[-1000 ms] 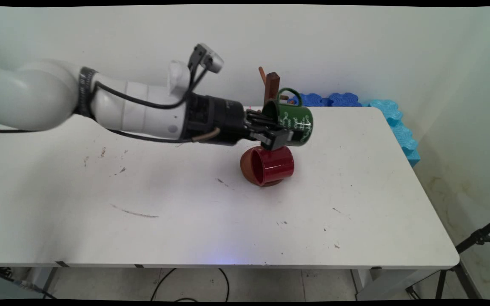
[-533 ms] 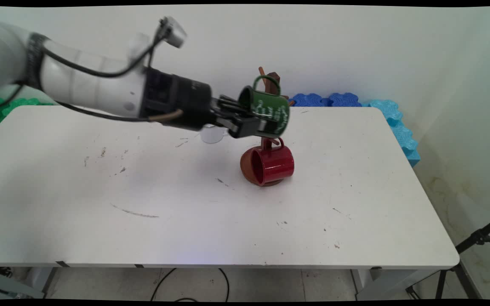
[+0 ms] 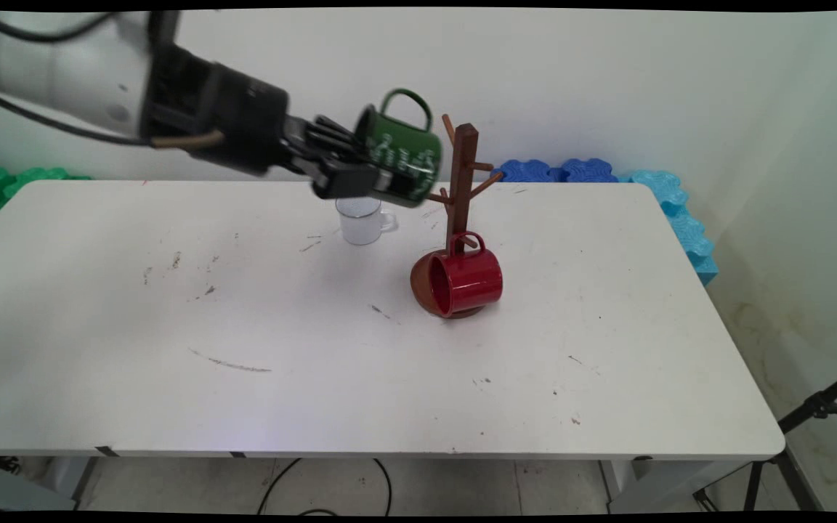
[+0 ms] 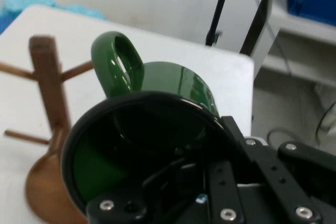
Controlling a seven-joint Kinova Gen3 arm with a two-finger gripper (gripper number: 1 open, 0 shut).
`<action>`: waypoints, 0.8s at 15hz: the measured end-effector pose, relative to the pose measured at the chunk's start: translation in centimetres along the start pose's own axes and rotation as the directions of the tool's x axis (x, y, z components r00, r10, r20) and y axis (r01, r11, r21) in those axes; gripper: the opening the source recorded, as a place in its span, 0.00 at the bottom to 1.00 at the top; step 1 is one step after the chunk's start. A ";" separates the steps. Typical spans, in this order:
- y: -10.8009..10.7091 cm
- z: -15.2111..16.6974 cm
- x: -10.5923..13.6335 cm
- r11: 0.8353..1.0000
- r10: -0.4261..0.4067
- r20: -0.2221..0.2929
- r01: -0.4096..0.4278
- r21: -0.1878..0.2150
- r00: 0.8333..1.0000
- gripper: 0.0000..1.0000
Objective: Place the picked object on the table
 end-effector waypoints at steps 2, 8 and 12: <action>-0.6 -1.1 0.1 0.999 0.022 0.054 -0.024 0.028 0.998 0.00; -2.5 -1.8 0.1 0.985 0.097 0.280 -0.133 0.112 0.955 0.00; -4.3 0.9 -0.7 0.972 0.116 0.434 -0.191 0.134 0.893 0.00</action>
